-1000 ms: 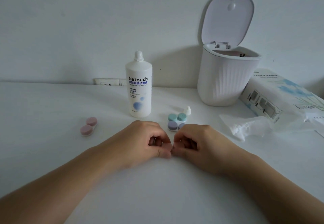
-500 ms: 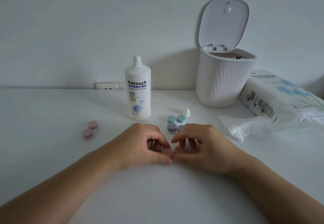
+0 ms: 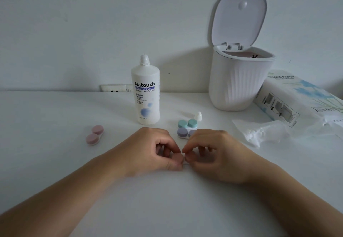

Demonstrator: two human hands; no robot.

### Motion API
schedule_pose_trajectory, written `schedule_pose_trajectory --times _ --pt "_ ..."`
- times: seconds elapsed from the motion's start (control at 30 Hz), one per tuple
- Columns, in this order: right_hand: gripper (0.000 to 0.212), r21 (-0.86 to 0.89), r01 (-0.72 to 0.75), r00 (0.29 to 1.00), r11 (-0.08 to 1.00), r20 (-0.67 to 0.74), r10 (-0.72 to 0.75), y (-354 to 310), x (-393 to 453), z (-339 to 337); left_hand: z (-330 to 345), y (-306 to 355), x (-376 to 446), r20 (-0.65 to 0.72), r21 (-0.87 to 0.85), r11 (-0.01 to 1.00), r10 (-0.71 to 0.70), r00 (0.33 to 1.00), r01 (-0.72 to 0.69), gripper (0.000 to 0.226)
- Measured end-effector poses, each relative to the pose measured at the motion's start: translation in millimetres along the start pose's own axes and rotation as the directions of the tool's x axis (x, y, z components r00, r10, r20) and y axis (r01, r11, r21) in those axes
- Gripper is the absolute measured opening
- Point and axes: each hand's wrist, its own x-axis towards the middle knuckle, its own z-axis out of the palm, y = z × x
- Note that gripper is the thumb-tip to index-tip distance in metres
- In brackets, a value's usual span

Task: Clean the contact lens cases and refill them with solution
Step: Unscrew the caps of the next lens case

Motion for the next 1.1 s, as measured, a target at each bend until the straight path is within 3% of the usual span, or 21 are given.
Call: schedule_pose_trajectory --times 0.1,0.23,0.4,0.63,0.8,0.97,1.1 --pt "0.018 0.019 0.014 1.000 1.000 -0.001 -0.014 0.5 -1.2 -2.4 0.5 -0.1 -0.3 -0.009 0.011 1.000 -0.002 1.000 0.002 0.026" --pt "0.009 -0.036 -0.008 0.998 0.999 -0.065 0.006 -0.1 1.5 1.4 -1.6 0.2 0.3 0.015 0.021 1.000 -0.008 1.000 0.008 0.023" --pt "0.018 0.015 0.026 0.999 1.000 0.026 -0.026 -3.0 -0.8 -2.0 0.7 1.3 -0.6 -0.013 0.012 1.000 -0.008 1.000 0.008 0.021" --pt "0.007 -0.046 0.002 1.000 0.999 -0.025 -0.003 -1.9 1.0 0.3 -1.6 2.1 -0.2 0.014 0.025 0.999 -0.028 1.000 0.028 0.021" --pt "0.017 -0.009 0.014 1.000 1.000 0.000 -0.014 -1.7 -1.3 -1.1 -0.7 2.1 -0.7 -0.001 0.029 0.999 -0.024 1.000 0.024 0.018" --pt "0.010 -0.054 -0.019 0.999 0.998 -0.051 0.016 -0.1 1.0 -0.2 -2.2 1.5 -0.7 0.023 0.024 1.000 -0.020 1.000 0.020 0.020" --pt "0.017 -0.028 0.027 1.000 0.999 0.007 -0.027 -2.3 -0.9 -1.1 -0.6 0.2 -0.9 0.000 0.030 0.999 -0.010 1.000 0.010 0.025"
